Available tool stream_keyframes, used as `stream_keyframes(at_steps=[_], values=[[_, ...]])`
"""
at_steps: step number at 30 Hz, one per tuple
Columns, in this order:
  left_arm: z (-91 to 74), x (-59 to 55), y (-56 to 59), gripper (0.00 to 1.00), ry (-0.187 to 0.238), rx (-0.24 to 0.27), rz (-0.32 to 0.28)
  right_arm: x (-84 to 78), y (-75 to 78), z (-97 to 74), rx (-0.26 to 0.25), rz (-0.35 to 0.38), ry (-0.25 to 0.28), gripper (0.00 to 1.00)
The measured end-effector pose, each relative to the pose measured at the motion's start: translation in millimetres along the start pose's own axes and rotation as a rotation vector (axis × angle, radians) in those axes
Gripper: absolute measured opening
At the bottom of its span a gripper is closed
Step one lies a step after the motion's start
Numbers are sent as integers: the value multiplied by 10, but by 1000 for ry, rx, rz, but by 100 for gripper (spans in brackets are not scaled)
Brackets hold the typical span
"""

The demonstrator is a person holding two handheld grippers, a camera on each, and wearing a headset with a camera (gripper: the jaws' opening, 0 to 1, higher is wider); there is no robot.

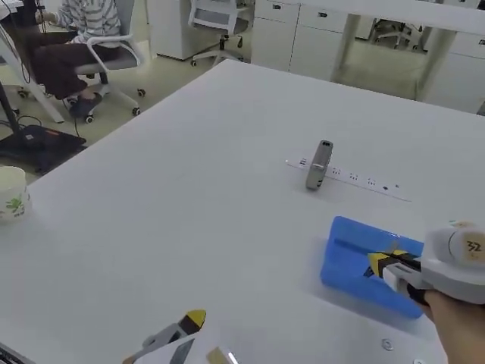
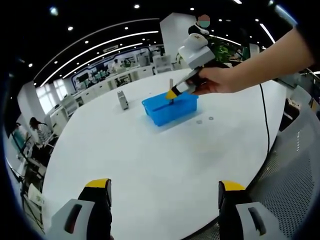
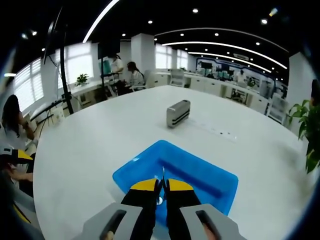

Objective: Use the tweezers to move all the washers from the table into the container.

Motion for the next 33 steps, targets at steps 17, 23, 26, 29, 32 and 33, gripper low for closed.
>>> stream_keyframes(at_steps=[17,23,26,29,32,33], values=[[-3,2,2,90,4,3,8,234,-36,-400,-12,21,84,2],[-22,23,-20,90,20,14,-1,243,-97,-582,-7,75,113,2],[-25,28,-22,90,24,15,-3,251,-125,-664,-12,61,124,2],[-27,32,-25,90,26,17,-1,243,-166,-789,-20,42,138,2],[-29,34,-25,90,27,17,-3,175,-212,-892,-22,37,139,2],[-29,34,-24,90,28,16,-4,161,-219,-904,-22,36,138,2]])
Point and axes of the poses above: the centre of the closed fingertips' face, and the gripper's own axes: z roughly forward along the fingers, y roughly to its right, x roughly out of its top, the point moved 2 cm from there along -z, roughly backward along the fingers, and after that the axes turned 2 degrees about -y, right-handed, at the moved point
